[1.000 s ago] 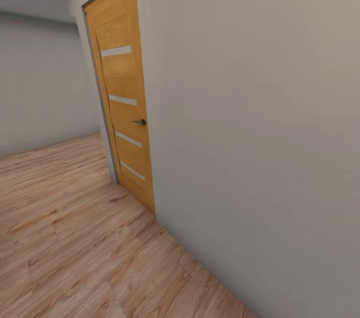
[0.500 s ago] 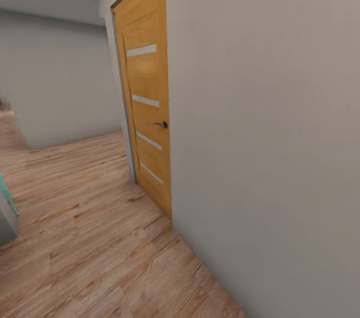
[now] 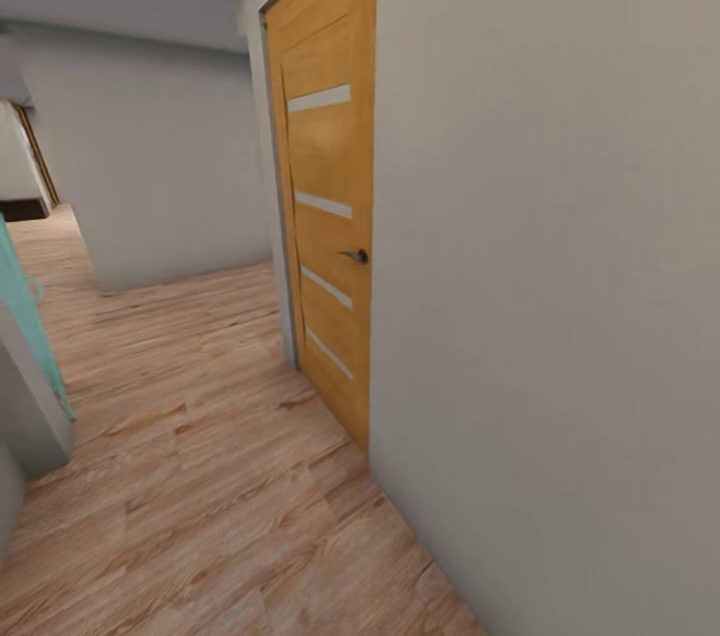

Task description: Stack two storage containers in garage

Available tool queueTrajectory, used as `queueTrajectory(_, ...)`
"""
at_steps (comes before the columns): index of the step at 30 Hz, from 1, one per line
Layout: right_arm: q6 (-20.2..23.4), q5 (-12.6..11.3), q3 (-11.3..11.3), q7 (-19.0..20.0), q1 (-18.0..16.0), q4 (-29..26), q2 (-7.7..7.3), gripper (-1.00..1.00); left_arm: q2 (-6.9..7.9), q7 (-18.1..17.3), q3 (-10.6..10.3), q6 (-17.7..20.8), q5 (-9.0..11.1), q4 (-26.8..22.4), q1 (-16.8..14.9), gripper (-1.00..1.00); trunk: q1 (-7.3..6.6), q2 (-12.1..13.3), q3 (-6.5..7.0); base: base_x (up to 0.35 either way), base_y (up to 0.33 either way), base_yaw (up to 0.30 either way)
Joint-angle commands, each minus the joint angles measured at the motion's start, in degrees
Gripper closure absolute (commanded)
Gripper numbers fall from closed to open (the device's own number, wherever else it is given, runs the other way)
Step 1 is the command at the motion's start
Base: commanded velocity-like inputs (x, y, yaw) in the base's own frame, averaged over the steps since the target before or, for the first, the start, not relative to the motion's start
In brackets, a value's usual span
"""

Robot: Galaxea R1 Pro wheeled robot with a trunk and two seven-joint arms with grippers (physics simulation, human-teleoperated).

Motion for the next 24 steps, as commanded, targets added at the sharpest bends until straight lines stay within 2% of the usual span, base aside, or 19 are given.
queueTrajectory(1,-0.3,-0.6,0.5,-0.1,-0.1,0.1,0.05,-1.0,0.01,-0.1,-0.2,0.0,0.6,0.0,0.0,-1.0,0.02,0.0,-0.07,0.209,0.0,0.16)
queueTrajectory(24,-0.3,-0.6,0.5,-0.1,-0.1,0.1,0.05,-1.0,0.01,-0.1,-0.2,0.0,0.6,0.0,0.0,-1.0,0.02,0.0,-0.07,0.197,0.0,0.262)
